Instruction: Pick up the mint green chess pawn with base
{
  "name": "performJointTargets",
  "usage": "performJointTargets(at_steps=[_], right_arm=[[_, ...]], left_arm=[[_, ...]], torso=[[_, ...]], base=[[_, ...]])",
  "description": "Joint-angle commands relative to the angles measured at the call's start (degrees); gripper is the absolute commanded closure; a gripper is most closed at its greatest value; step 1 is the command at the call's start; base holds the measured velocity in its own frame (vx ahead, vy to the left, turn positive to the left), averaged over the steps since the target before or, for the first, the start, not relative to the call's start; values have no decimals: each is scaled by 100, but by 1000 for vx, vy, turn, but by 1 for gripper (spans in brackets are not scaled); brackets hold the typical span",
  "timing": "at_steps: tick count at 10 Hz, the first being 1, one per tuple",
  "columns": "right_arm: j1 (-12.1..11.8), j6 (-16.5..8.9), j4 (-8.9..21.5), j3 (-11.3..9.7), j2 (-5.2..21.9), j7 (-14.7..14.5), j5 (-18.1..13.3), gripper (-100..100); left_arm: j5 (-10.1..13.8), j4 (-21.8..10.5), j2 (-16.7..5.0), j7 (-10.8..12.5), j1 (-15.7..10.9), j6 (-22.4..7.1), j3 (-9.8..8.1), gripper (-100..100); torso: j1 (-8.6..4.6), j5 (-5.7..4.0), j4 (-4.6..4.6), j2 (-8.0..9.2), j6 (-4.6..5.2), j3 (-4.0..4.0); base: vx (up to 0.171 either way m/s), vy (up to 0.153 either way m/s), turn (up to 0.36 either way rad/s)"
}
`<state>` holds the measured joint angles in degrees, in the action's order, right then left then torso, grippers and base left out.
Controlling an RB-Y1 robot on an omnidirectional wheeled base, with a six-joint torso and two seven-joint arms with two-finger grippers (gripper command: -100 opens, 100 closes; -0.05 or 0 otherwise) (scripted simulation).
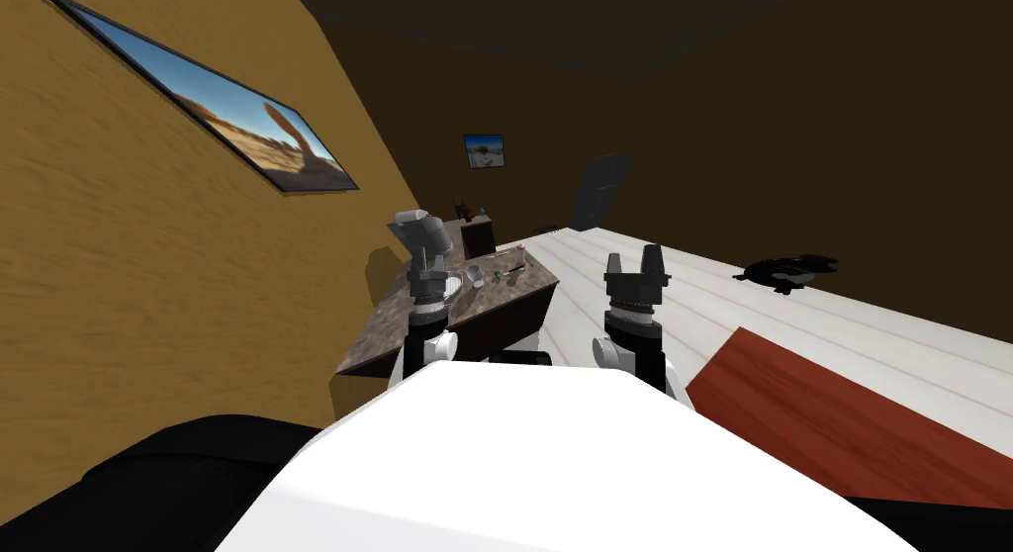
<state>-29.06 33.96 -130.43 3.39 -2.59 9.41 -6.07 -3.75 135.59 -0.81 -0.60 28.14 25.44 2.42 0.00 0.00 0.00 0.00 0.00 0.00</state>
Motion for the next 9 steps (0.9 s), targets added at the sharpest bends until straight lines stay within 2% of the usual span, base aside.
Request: performJointTargets(at_steps=[1,3,5,9], right_arm=[[0,0,0,0,0,0,0,0],[1,0,0,0,0,0,0,0],[1,0,0,-1,-1,0,0,0],[1,0,0,-1,-1,0,0,0]], left_arm=[[-28,-54,-166,19,32,29,-72,-100],[-95,-178,-435,68,109,96,-234,-100],[-201,-364,-740,149,225,200,-469,-100],[-520,-894,-1403,417,559,495,-1092,-100]], torso=[[0,0,0,0,0,0],[-8,-2,2,12,1,7],[-20,-4,4,21,1,12],[-37,-9,8,33,1,19]], base=[[-18,-15,-40],[-43,-38,-74],[-58,-69,-97],[-75,-99,-155]])
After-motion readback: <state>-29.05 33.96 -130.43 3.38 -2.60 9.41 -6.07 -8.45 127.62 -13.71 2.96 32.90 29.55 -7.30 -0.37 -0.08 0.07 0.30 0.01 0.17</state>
